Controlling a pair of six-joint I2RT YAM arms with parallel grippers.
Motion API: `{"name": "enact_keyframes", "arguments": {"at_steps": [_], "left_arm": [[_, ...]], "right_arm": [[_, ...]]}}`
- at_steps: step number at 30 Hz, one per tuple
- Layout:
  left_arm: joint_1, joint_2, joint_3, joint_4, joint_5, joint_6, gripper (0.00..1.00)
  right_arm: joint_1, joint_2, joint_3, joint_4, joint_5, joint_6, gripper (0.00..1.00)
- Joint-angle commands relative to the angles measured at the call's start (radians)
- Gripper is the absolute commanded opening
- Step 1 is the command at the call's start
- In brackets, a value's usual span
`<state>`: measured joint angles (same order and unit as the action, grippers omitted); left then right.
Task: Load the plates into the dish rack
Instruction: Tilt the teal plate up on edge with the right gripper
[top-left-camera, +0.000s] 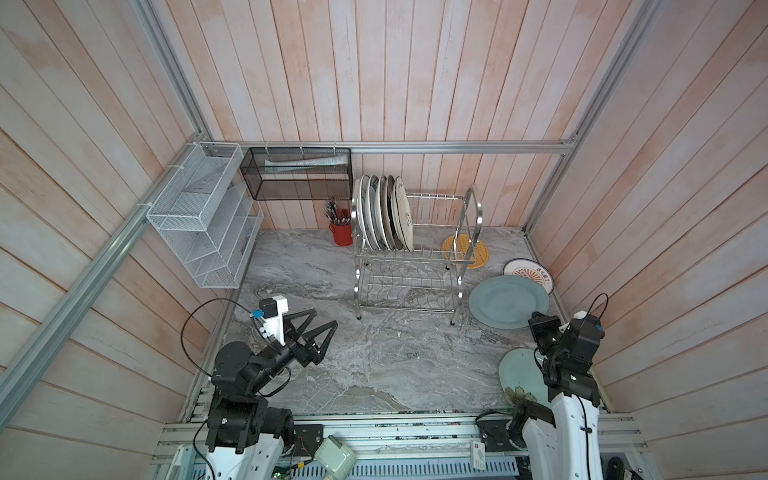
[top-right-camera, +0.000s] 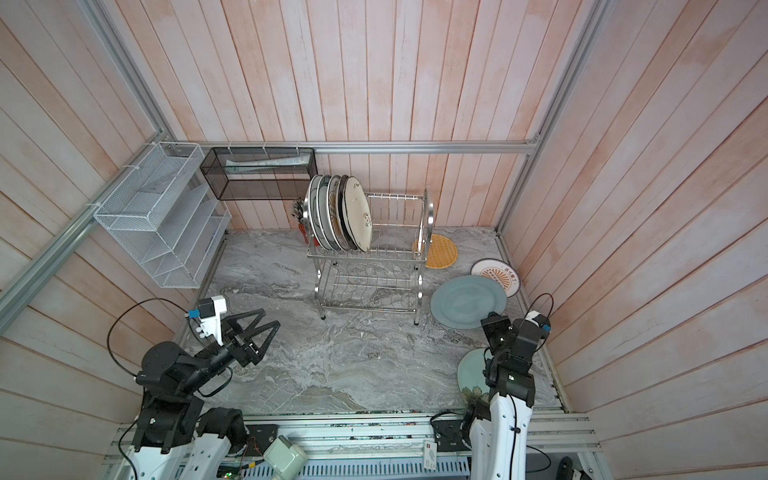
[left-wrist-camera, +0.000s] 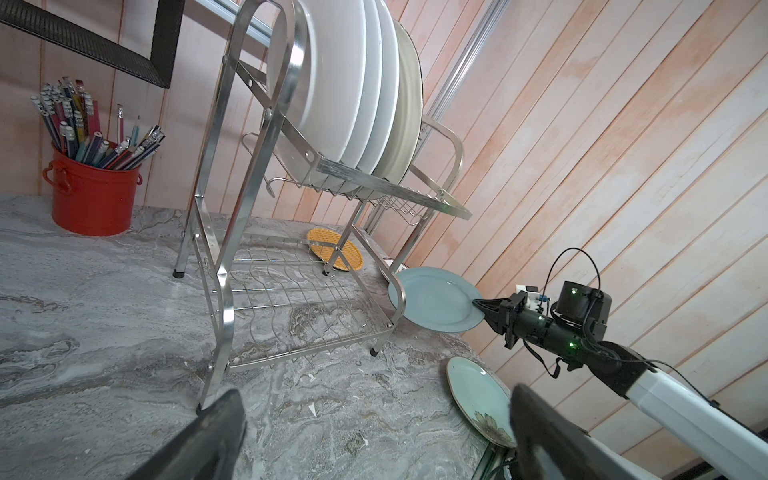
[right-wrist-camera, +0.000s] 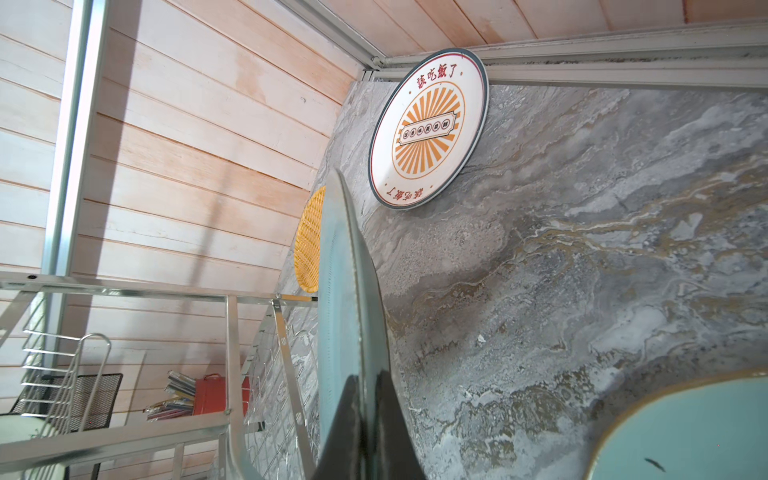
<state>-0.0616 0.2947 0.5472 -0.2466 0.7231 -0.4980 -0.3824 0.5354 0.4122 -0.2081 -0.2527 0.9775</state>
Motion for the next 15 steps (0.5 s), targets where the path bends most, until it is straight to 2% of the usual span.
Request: {"name": "enact_keyframes", "arguments": {"at_steps": [1, 15], "left_arm": [[0.005, -0.018, -0.008, -0.002, -0.017, -0.004, 1.0], [0.005, -0.013, -0.003, -0.013, -0.036, -0.007, 1.0]], "right_arm": [[0.003, -0.061, 0.083, 0.053, -0.067, 0.043, 0.0], [0.047, -0.133, 0.166, -0.026, -0.192, 0.081, 0.0]]}}
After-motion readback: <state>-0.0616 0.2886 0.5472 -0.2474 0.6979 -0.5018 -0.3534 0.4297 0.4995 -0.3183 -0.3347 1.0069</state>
